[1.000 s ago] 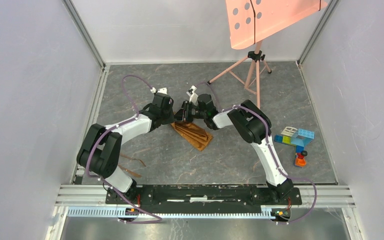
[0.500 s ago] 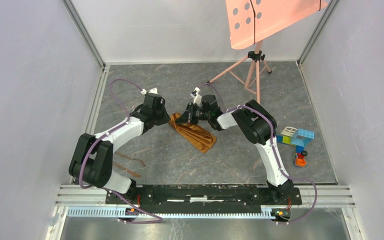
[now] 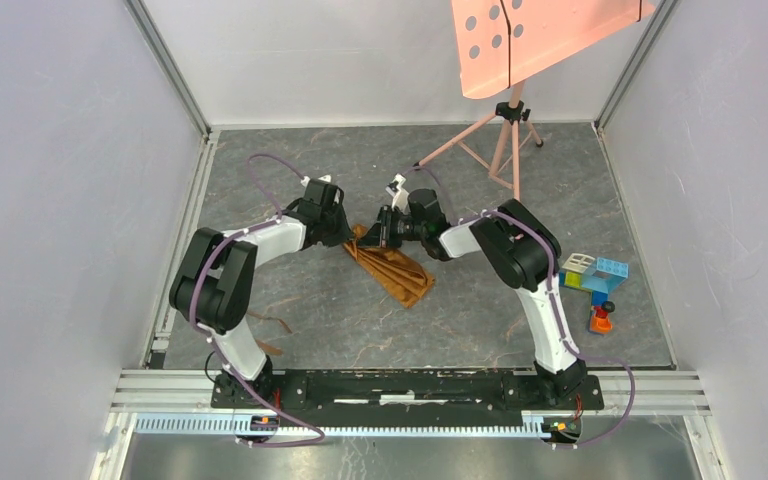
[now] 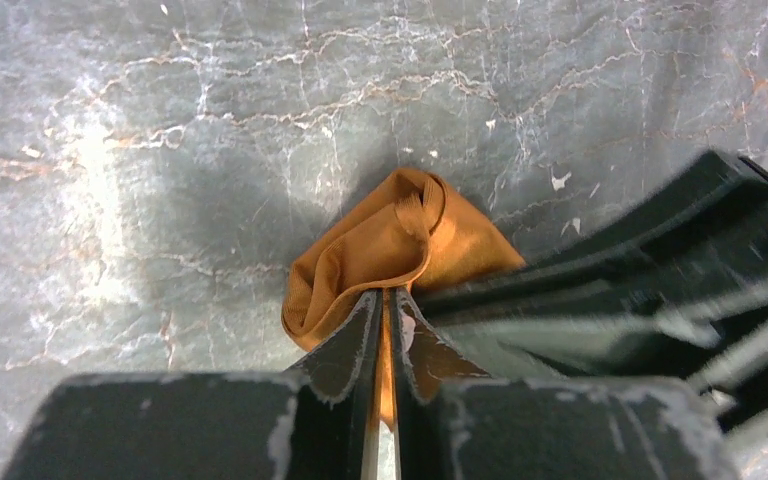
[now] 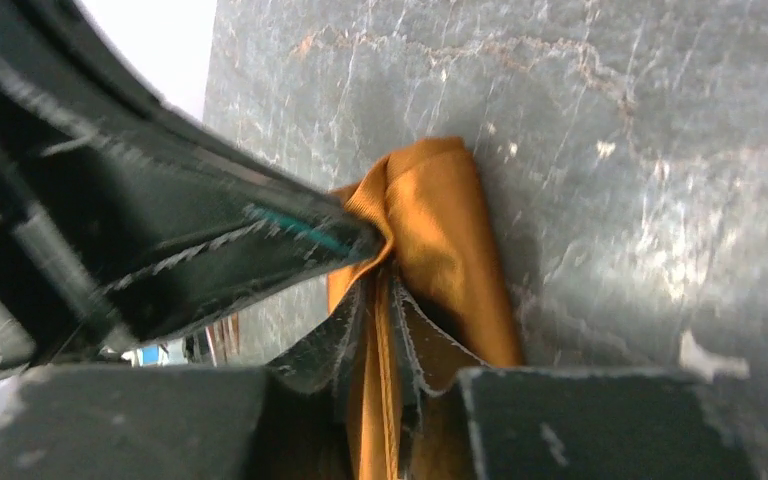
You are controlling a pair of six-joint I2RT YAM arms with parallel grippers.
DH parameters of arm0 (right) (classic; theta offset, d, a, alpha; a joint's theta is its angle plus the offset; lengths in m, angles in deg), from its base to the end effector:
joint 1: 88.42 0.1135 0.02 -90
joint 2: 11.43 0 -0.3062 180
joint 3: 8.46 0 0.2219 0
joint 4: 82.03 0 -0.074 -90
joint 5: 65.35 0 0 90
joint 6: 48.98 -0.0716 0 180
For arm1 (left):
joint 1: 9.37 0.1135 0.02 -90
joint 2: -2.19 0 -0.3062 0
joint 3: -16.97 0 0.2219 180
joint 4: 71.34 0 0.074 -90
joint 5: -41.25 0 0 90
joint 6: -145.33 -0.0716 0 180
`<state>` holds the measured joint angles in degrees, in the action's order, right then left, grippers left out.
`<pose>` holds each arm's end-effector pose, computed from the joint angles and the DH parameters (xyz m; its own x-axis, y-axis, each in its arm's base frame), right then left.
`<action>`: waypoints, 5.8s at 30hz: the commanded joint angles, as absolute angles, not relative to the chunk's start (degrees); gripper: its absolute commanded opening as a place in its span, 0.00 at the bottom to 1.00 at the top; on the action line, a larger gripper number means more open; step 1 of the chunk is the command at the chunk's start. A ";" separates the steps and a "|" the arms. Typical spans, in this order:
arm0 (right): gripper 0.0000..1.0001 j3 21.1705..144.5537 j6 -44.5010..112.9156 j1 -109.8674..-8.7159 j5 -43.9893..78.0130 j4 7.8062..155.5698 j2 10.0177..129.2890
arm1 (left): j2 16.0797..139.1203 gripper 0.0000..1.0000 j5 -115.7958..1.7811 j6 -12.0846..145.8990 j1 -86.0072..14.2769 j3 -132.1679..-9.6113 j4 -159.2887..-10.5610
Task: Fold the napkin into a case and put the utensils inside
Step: Stuff the top corner of the smaller-rectangle-folded napkin into the folded napkin, then smooth out the smaller rectangle-folded napkin at the center of the board, then pick up the smaller rectangle-folded napkin from the center of the board, then turn over the smaller rectangle-folded napkin at the center of the board.
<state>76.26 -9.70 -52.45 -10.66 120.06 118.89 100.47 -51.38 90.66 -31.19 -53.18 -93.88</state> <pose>0.3762 0.3241 0.1356 -0.9075 0.1219 -0.4021 -0.3251 0.4024 0.8558 0.3256 -0.1339 0.1993 -0.8162 -0.2955 -0.4965 -0.0903 0.9140 -0.3955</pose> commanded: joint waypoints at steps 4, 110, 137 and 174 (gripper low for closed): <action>0.42 73.67 11.85 -53.01 -11.38 100.80 103.87 | 102.21 0.11 -50.74 91.08 -31.00 -52.94 -91.99; 0.79 58.74 54.48 -27.30 36.66 95.78 87.24 | 86.65 0.02 -56.46 130.81 -35.86 -37.37 -91.33; 0.00 64.54 55.89 -22.76 50.51 95.56 94.40 | 83.94 0.17 -58.26 131.96 -34.98 -37.26 -92.64; 0.00 45.12 -26.57 -57.64 -6.83 137.73 100.68 | 63.86 0.71 -55.93 103.31 -30.57 -39.64 -103.45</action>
